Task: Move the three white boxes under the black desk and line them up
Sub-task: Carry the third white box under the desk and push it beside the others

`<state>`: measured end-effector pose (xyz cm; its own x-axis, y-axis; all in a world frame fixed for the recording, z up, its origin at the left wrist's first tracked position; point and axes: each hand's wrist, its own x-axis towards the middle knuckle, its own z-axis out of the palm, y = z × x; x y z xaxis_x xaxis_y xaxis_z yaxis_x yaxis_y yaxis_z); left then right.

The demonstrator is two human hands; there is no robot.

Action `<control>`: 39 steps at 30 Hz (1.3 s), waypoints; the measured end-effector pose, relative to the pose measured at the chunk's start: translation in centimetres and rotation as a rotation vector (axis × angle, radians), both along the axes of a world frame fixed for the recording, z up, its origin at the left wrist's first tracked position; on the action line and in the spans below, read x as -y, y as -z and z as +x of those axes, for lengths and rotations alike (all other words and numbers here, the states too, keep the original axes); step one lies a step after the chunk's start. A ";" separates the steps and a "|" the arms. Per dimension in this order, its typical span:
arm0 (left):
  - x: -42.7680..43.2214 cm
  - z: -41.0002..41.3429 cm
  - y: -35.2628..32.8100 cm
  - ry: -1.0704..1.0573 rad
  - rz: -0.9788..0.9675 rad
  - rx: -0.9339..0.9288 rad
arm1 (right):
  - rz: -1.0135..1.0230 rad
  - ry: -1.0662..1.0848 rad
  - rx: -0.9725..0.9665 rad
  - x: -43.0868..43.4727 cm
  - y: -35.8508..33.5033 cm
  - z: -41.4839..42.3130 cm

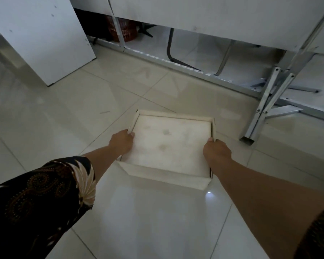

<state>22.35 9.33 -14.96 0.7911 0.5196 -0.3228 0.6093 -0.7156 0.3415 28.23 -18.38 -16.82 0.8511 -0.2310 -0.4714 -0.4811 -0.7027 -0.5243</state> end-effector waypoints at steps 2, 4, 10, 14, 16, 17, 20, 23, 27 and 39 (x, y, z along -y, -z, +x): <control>0.4 -0.3 -0.2 -0.043 -0.064 0.027 | 0.012 0.024 0.017 0.2 0.1 -0.6; 0.4 -1.1 -0.3 -0.069 -0.109 0.050 | 0.028 0.048 0.023 0.6 0.3 -1.4; 0.7 -4.8 -0.2 -0.077 -0.216 0.100 | 0.063 0.083 0.027 2.0 -1.7 -4.6; 2.3 -7.9 -1.8 -0.080 -0.332 0.148 | 0.030 0.064 0.091 4.3 -5.9 -7.1; 3.5 -9.3 -3.2 -0.070 -0.365 0.176 | 0.009 0.032 0.104 5.5 -7.8 -8.0; 4.0 -10.1 -4.2 -0.065 -0.370 0.186 | -0.001 0.026 0.109 6.2 -9.0 -8.8; 5.8 -11.6 -7.3 -0.028 -0.349 0.193 | -0.021 0.046 0.122 8.3 -12.7 -11.2; 7.7 -12.6 -10.5 0.068 -0.296 0.222 | -0.082 0.047 0.159 10.3 -16.5 -13.9; 10.0 -13.7 -13.9 0.168 -0.190 0.255 | -0.131 0.071 0.188 13.1 -20.1 -17.3; 21.7 -17.9 -19.0 0.488 -0.204 0.252 | -0.159 0.395 0.202 23.6 -25.2 -30.1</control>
